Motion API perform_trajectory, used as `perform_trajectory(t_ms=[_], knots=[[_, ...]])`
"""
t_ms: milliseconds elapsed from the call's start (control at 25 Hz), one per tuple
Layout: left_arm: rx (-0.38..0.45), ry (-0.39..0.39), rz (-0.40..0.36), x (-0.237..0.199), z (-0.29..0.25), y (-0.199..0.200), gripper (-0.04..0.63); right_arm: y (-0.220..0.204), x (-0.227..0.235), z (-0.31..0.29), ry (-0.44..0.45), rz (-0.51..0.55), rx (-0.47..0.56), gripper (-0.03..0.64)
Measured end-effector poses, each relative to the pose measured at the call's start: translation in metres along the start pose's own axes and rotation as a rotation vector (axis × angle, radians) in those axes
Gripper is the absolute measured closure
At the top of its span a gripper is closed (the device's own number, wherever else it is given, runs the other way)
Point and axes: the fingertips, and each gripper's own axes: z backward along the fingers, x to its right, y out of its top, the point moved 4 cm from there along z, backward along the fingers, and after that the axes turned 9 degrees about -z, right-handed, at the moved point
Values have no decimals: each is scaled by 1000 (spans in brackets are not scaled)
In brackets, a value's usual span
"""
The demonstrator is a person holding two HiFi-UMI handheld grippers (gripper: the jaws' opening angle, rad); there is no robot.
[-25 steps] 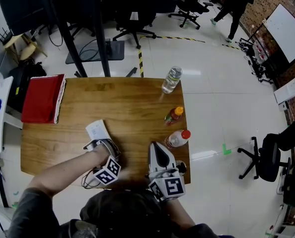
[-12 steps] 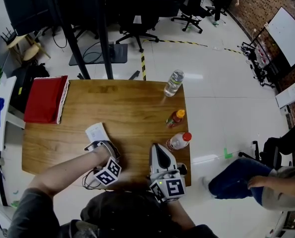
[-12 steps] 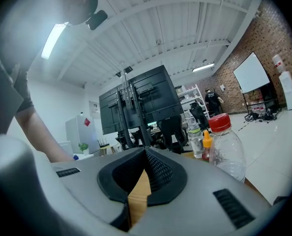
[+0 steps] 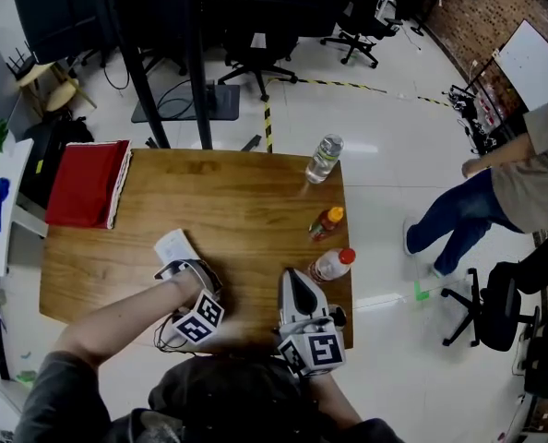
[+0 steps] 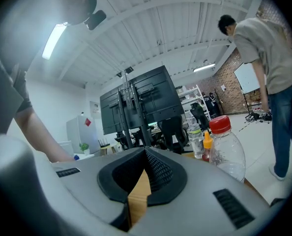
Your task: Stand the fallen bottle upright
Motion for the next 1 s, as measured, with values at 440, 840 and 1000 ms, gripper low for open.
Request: perform_trajectory(t_ms=[440,840,1000], knots=[[78,178,169,-23,50,-15,450,3,-3,3,3,-4,6,603],[100,338,290,-30,96,-26,453,6,-5,5,17,-1,6,603],[145,451,416,-35,128,-42,453,6,-6,6,19,2,8,603]])
